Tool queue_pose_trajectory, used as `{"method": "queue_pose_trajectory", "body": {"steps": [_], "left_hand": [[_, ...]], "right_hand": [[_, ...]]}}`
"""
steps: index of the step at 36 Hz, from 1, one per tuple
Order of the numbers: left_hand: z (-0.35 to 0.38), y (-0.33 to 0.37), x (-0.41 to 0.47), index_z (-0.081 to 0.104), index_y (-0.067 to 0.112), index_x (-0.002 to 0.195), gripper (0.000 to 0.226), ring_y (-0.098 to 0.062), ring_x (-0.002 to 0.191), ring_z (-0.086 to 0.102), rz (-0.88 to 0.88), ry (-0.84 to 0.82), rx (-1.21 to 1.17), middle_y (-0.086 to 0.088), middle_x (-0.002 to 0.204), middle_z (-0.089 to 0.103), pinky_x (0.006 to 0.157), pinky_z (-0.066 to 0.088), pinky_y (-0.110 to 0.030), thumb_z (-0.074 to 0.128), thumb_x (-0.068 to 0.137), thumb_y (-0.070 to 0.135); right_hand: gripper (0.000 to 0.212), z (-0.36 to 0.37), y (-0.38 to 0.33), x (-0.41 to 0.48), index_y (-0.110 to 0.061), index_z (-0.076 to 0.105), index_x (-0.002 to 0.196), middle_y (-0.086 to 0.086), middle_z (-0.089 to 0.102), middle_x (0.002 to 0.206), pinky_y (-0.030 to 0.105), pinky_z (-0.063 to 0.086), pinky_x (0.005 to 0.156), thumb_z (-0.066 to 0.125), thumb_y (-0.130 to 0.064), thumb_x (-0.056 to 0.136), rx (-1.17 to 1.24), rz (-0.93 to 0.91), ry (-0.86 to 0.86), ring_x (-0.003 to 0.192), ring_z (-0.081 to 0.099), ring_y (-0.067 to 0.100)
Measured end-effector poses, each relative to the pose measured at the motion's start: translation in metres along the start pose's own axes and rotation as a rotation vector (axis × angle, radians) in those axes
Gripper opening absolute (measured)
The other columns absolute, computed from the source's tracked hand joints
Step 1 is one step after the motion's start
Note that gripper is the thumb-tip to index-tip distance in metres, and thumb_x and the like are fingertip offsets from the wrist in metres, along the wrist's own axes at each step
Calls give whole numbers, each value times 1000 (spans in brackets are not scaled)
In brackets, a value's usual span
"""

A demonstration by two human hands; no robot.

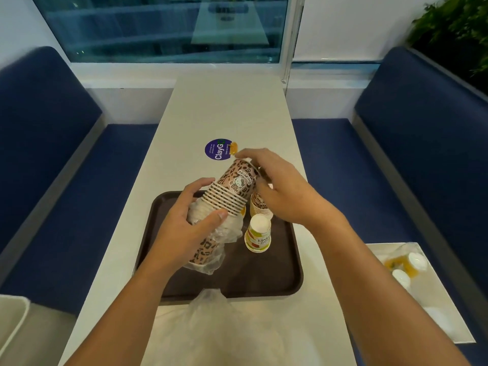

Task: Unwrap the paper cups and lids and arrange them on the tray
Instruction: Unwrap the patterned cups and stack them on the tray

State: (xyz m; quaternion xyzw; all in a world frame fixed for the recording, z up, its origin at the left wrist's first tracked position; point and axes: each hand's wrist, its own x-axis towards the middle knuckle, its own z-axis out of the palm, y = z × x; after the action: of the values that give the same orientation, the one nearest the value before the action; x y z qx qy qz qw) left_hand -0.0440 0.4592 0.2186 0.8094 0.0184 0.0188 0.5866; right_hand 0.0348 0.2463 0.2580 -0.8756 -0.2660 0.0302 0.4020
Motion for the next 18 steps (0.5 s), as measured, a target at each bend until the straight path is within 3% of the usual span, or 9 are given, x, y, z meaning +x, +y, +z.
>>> {"method": "queue_pose_trajectory", "body": {"steps": [4, 7, 9, 11, 13, 15, 18], "left_hand": [[2, 1, 5, 45, 61, 131, 59, 16, 108, 57, -17, -30, -45, 49, 108, 54, 71, 54, -7, 70, 78, 52], [4, 2, 7, 46, 60, 132, 60, 11, 109, 60, -32, -36, -76, 44, 109, 58, 72, 56, -11, 71, 78, 50], [5, 2, 9, 46, 58, 132, 59, 14, 105, 60, -34, -14, -81, 48, 103, 57, 70, 54, -8, 70, 80, 46], [6, 1, 11, 46, 56, 134, 58, 19, 101, 58, -42, 15, -79, 51, 99, 56, 68, 51, -6, 69, 83, 43], [5, -2, 12, 45, 56, 136, 61, 23, 99, 56, -55, 44, -67, 53, 98, 53, 66, 50, -4, 68, 81, 46], [6, -6, 11, 45, 54, 137, 63, 25, 98, 55, -73, 57, -67, 56, 98, 50, 66, 50, -3, 68, 77, 48], [7, -13, 10, 46, 52, 138, 66, 20, 100, 58, -106, 58, -85, 54, 100, 53, 67, 53, -6, 69, 77, 49]], "right_hand": [[77, 5, 13, 7, -40, 38, 151, -11, 28, 142, 5, 49, 83, 67, 0, 92, -268, -78, -137, 120, 34, 1], [78, 4, 24, 13, -32, 45, 147, -3, 23, 149, -5, 38, 79, 80, 0, 84, -353, -119, -8, 118, 35, 5], [73, 2, 35, 15, -25, 51, 143, 0, 29, 151, 3, 43, 88, 87, -14, 81, -318, -112, 138, 119, 42, 7], [72, 3, 48, 15, -23, 53, 140, -2, 44, 143, 16, 47, 94, 90, -28, 78, -214, -18, 296, 120, 44, 8], [73, 11, 59, 14, -26, 52, 141, -12, 51, 132, 15, 38, 90, 88, -37, 79, -74, 161, 406, 120, 42, 6], [74, 22, 70, 11, -29, 48, 144, -17, 52, 130, 16, 35, 88, 85, -42, 82, 34, 321, 424, 124, 43, 8], [73, 44, 91, 6, -28, 48, 145, -4, 58, 140, 25, 42, 93, 84, -41, 83, 54, 440, 341, 132, 51, 17]]}}
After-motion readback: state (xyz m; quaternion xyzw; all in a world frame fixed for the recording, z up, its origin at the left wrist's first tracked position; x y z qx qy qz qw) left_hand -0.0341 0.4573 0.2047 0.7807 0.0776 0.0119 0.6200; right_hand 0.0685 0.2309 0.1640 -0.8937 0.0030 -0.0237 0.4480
